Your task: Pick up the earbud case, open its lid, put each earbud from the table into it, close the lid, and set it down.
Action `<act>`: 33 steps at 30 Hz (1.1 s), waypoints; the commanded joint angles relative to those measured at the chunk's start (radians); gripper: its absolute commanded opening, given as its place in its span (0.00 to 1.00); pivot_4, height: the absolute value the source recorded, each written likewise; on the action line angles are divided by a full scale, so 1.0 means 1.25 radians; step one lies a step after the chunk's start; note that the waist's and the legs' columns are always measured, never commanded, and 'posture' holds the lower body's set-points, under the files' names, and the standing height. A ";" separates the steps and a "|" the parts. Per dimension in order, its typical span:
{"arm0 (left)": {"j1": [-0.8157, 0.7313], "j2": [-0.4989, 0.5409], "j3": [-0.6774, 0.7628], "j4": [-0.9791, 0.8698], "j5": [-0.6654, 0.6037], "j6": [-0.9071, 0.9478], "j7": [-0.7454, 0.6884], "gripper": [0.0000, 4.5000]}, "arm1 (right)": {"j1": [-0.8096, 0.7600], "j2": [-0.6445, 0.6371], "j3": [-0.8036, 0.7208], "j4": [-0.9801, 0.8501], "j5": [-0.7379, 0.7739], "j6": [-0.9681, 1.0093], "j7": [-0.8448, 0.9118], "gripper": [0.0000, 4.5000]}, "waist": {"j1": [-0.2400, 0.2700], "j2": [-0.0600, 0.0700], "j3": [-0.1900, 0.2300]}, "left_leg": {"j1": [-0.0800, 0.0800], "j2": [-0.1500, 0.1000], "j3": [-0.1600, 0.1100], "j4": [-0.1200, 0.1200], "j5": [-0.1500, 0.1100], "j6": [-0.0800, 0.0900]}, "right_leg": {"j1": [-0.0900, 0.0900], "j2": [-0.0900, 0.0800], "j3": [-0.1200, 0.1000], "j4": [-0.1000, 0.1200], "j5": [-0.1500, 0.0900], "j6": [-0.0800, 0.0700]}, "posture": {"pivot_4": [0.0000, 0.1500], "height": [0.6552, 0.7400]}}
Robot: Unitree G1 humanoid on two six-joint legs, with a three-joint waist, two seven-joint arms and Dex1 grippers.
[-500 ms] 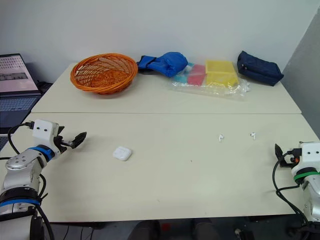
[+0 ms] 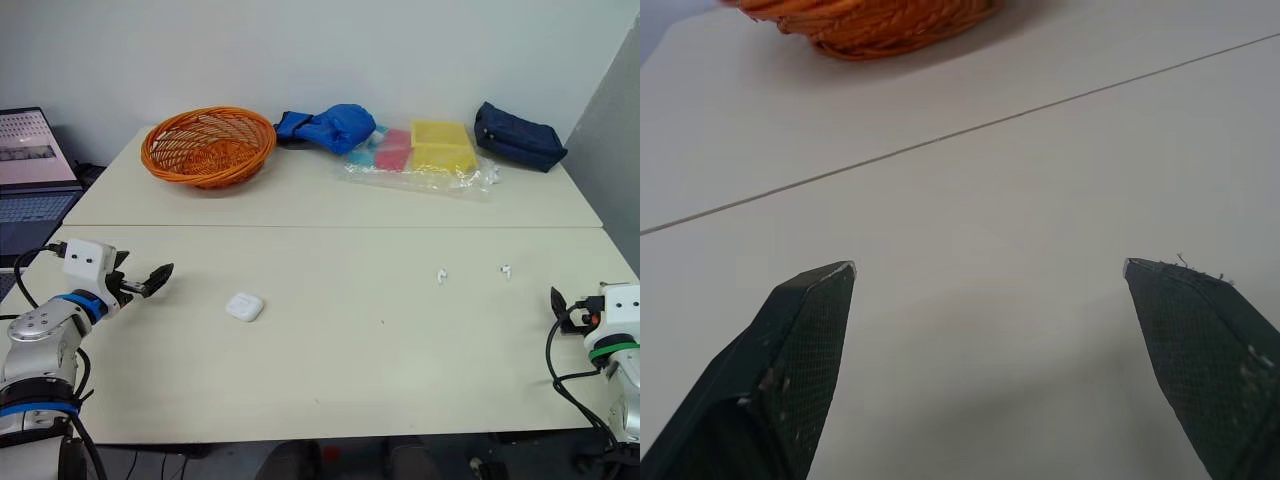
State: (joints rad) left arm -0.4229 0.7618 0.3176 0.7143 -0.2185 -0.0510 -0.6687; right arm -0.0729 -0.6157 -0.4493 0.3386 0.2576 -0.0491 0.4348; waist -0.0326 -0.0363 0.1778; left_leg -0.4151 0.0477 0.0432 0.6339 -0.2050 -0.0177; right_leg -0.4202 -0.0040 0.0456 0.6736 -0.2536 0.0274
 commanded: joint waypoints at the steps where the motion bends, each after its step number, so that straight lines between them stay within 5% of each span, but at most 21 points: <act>1: 0.017 0.022 0.030 -0.057 -0.025 0.021 -0.006 1.00 | -0.010 -0.021 -0.022 -0.025 0.012 0.000 0.002 0.99 | 0.000 0.000 0.000 | 0.000 0.000 0.000 0.000 0.000 0.000 | 0.000 0.000 0.000 0.000 0.000 0.000 | 1.00 1.00; 12: 0.087 0.013 0.054 -0.225 -0.083 0.106 -0.031 1.00 | 0.020 -0.017 -0.037 -0.081 0.028 0.029 -0.001 0.99 | 0.000 0.000 0.000 | 0.000 0.000 0.000 0.000 0.000 0.000 | 0.000 0.000 0.000 0.001 0.000 0.000 | 1.00 1.00; 17: 0.195 0.017 0.090 -0.424 -0.166 0.213 -0.070 1.00 | 0.022 -0.023 -0.004 -0.175 0.047 0.072 0.039 0.99 | -0.003 0.000 0.000 | 0.000 0.001 0.000 0.000 0.000 0.000 | 0.000 -0.001 0.001 0.001 0.000 0.000 | 1.00 1.00; 23: 0.392 0.009 0.107 -0.755 -0.288 0.411 -0.082 1.00 | -0.136 -0.048 0.126 -0.259 0.099 0.150 0.193 0.99 | -0.015 0.000 0.000 | 0.003 0.001 -0.002 0.001 0.000 0.000 | 0.000 -0.004 0.002 0.003 0.000 -0.002 | 1.00 1.00; 33: 0.423 -0.130 -0.058 -0.814 -0.178 0.390 0.029 1.00 | -0.300 0.015 0.359 -0.376 0.200 0.317 0.409 0.99 | 0.002 0.000 0.000 | 0.004 0.000 -0.005 0.001 0.000 0.000 | 0.002 0.001 0.000 0.004 -0.004 -0.008 | 1.00 1.00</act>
State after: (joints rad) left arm 0.1210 0.6138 0.2773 -0.2991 -0.4674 0.4662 -0.6576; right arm -0.4208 -0.5949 -0.0295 -0.0575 0.4675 0.3194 0.8937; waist -0.0296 -0.0363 0.1779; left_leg -0.4105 0.0483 0.0367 0.6351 -0.2049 -0.0175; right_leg -0.4176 -0.0030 0.0451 0.6786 -0.2560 0.0214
